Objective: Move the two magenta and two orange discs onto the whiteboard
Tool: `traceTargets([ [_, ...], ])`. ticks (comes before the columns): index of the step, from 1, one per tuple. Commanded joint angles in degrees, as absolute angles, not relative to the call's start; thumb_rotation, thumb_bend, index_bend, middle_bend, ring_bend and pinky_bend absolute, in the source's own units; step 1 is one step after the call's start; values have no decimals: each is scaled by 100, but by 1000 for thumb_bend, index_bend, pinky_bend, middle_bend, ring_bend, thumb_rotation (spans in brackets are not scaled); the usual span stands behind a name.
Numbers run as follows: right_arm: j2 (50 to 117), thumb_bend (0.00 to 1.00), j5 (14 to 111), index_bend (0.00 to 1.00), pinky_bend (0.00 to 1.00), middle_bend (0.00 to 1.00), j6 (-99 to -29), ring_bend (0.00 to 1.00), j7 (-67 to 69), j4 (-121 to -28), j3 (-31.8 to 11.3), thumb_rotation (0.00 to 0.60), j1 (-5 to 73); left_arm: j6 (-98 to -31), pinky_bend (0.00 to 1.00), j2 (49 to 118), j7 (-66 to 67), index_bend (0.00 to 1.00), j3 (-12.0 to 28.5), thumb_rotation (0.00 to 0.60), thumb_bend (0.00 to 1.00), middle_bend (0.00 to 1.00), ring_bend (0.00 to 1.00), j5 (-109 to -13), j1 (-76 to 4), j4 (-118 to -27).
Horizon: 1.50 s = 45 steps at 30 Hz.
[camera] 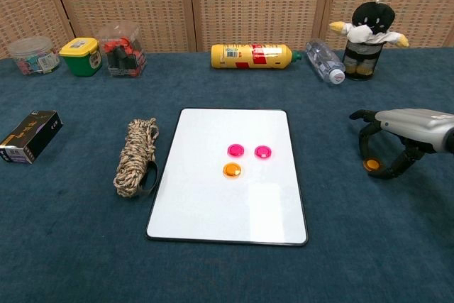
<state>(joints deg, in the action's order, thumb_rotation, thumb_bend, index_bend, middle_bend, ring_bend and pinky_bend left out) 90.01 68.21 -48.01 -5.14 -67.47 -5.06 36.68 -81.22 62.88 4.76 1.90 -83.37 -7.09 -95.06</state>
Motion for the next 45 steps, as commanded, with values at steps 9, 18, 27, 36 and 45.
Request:
traceTargets([
  [9, 8949, 363, 6884, 594, 0, 0, -4777, 0, -383, -6804, -590, 600, 3644, -8112, 0, 6284, 491, 0, 193, 600, 0, 0, 0, -8330, -715, -9517],
  [18, 8522, 363, 6918, 594, 0, 0, -4784, 0, -579, -7774, -824, 600, 3829, -8106, 0, 6282, 501, 0, 187, 600, 0, 0, 0, -8335, -716, -9523],
  [27, 8847, 363, 6248, 594, 0, 0, -4635, 0, -1801, -8339, -1091, 600, 4395, -8108, 0, 6277, 459, 0, 189, 600, 0, 0, 0, -8325, -709, -9515],
  [36, 9336, 363, 5393, 594, 0, 0, -4833, 0, -2641, -8308, -1121, 600, 4699, -8076, 0, 6246, 338, 0, 174, 600, 0, 0, 0, -8344, -713, -9485],
  [45, 9622, 363, 4957, 594, 0, 0, -4949, 0, -3042, -8200, -1071, 600, 4906, -8064, 0, 6237, 329, 0, 179, 600, 0, 0, 0, -8341, -722, -9497],
])
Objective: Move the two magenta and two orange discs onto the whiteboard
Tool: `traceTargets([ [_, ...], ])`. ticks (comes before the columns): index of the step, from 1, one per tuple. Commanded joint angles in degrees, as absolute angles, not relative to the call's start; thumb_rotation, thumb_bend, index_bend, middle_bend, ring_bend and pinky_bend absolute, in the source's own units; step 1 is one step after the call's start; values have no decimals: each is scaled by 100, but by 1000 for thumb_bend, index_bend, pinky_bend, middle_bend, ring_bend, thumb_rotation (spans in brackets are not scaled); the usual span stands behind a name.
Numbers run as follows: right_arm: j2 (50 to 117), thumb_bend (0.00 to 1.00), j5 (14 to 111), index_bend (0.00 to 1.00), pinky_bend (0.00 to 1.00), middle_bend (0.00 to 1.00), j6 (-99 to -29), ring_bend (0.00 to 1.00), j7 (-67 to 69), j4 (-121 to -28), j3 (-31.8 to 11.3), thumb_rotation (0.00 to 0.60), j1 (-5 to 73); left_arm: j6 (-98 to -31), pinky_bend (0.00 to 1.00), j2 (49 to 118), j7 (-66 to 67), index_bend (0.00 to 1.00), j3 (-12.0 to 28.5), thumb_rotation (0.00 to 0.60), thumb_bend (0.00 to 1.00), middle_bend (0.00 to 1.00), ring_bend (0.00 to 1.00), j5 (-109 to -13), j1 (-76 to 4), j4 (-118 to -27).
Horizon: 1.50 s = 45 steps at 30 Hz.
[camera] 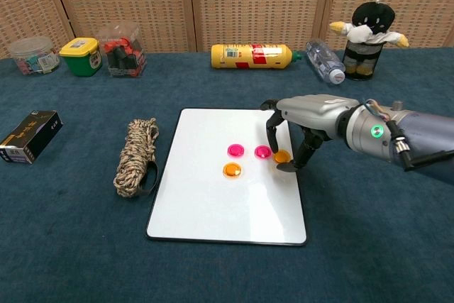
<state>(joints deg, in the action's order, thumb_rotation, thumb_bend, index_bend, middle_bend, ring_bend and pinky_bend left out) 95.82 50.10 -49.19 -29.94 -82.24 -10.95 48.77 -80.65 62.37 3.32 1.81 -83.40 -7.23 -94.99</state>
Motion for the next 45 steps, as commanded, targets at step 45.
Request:
traceTargets([
  [45, 9941, 337, 4806, 448, 0, 0, -4972, 0, -3019, -7993, -960, 600, 5105, -8071, 0, 6243, 337, 0, 180, 600, 0, 0, 0, -8334, -717, -9499],
])
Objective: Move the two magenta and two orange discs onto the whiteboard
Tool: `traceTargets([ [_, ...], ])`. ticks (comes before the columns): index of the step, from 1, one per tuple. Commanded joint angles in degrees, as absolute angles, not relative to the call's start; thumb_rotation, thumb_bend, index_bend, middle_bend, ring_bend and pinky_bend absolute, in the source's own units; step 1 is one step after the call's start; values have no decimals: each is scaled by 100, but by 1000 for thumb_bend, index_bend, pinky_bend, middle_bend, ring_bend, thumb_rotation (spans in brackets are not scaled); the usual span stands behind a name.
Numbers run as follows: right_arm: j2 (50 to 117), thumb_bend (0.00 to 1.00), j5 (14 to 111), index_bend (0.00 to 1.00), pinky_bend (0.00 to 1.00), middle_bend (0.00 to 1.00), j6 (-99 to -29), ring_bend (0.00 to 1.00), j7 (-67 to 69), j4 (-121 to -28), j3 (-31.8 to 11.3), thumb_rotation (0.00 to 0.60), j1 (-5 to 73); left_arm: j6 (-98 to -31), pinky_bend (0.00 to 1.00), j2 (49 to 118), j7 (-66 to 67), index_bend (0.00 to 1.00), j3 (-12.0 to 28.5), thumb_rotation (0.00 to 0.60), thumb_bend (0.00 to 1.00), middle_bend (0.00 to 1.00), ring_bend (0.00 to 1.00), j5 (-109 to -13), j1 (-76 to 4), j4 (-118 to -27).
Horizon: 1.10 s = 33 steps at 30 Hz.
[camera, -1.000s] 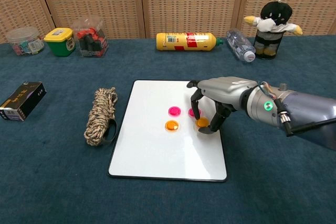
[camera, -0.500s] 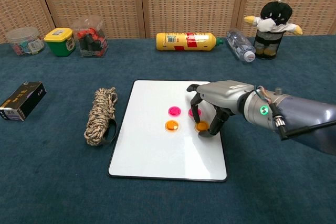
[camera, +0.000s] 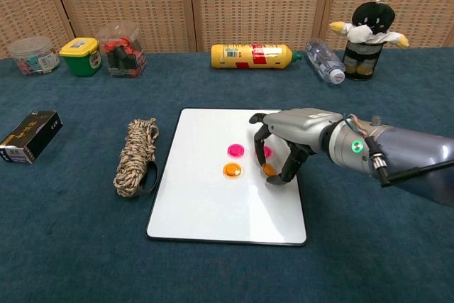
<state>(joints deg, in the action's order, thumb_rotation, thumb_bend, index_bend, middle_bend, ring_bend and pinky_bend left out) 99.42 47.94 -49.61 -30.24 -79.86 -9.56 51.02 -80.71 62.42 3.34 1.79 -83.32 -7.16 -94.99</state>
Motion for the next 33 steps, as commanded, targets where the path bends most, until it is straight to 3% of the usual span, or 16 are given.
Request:
traceTargets([
  [1, 9944, 337, 4810, 448, 0, 0, -4980, 0, -3018, -7998, -962, 600, 5108, -8068, 0, 6244, 337, 0, 180, 600, 0, 0, 0, -8332, -718, -9498],
  [7, 9840, 323, 4889, 395, 0, 0, -5074, 0, -2911, -8202, -1041, 600, 5084, -8066, 0, 6242, 335, 0, 181, 600, 0, 0, 0, -8328, -718, -9502],
  [14, 9603, 311, 4861, 192, 0, 0, -5207, 0, -2985, -8596, -1055, 600, 5055, -8073, 0, 6232, 302, 0, 169, 600, 0, 0, 0, -8367, -719, -9500],
  [22, 9085, 306, 4988, 188, 0, 0, -5579, 0, -2921, -9222, -1186, 600, 4910, -8076, 0, 6228, 219, 0, 164, 600, 0, 0, 0, -8381, -713, -9472],
  [25, 8240, 240, 5739, 187, 0, 0, -6002, 0, -2420, -9683, -1140, 600, 4475, -8108, 0, 6228, 156, 0, 163, 600, 0, 0, 0, -8422, -707, -9453],
  [27, 7910, 137, 6351, 154, 0, 0, -6202, 0, -1974, -9636, -999, 600, 4218, -8116, 0, 6234, 139, 0, 163, 600, 0, 0, 0, -8439, -709, -9434],
  [30, 7534, 21, 7302, 88, 0, 0, -6754, 0, -1323, -9209, -699, 600, 3771, -8129, 0, 6250, 134, 0, 164, 600, 0, 0, 0, -8452, -709, -9407],
  [33, 7313, 0, 8089, 57, 0, 0, -7583, 0, -500, -8467, -332, 600, 3161, -8155, 0, 6264, 130, 0, 167, 600, 0, 0, 0, -8468, -703, -9397],
])
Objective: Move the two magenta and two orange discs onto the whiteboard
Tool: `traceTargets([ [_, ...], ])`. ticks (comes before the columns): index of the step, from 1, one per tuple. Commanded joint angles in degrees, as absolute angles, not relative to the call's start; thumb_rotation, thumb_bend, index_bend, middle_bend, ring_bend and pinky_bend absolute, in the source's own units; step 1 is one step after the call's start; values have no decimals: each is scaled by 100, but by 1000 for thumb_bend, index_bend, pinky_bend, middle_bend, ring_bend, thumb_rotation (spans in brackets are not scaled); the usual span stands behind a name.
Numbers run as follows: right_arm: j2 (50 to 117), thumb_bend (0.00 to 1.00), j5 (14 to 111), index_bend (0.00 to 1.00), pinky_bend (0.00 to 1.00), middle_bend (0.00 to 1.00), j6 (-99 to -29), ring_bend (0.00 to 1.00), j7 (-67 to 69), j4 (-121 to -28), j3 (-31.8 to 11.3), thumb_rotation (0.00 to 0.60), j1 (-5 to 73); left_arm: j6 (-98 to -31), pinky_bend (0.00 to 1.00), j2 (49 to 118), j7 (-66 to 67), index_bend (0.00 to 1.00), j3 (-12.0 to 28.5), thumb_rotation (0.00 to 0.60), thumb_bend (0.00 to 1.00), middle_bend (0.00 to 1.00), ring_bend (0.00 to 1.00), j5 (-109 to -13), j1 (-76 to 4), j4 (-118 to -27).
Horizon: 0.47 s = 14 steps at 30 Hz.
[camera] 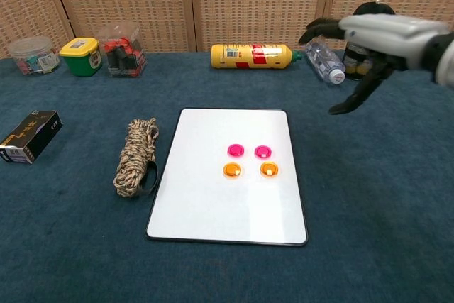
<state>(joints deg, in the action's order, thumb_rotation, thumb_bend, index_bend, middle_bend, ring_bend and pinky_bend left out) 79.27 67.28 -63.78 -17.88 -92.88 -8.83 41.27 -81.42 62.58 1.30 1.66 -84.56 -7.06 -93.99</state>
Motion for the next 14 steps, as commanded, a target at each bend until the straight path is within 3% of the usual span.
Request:
traceTargets([
  [1, 7307, 0, 8212, 55, 0, 0, -7783, 0, -291, -8248, -253, 600, 3002, -8165, 0, 6267, 132, 0, 164, 600, 0, 0, 0, -8479, -700, -9395],
  [7, 7620, 0, 8378, 45, 0, 0, -8649, 0, 780, -6892, 54, 600, 2047, -8271, 0, 6300, 137, 0, 148, 600, 0, 0, 0, -8585, -672, -9349],
  [14, 8128, 0, 8323, 6, 0, 0, -8947, 0, 1404, -5802, 130, 600, 1394, -8336, 0, 6334, 116, 0, 149, 600, 0, 0, 0, -8637, -657, -9296],
])
